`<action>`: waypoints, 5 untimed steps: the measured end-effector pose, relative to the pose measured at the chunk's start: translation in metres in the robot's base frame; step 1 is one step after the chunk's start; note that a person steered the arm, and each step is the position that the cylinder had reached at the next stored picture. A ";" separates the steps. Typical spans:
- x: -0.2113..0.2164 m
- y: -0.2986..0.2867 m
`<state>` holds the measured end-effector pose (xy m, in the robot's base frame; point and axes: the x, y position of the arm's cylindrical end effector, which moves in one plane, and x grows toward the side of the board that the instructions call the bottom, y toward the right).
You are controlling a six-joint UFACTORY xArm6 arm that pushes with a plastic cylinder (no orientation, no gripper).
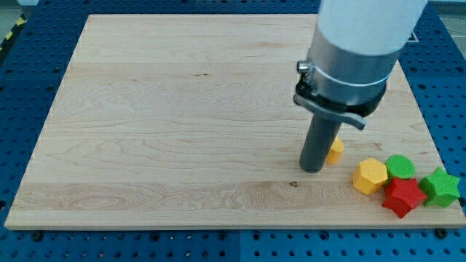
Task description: Place yellow heart vertically towards yellow hexagon
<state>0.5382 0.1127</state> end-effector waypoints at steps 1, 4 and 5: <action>-0.017 0.017; -0.013 0.056; -0.013 0.080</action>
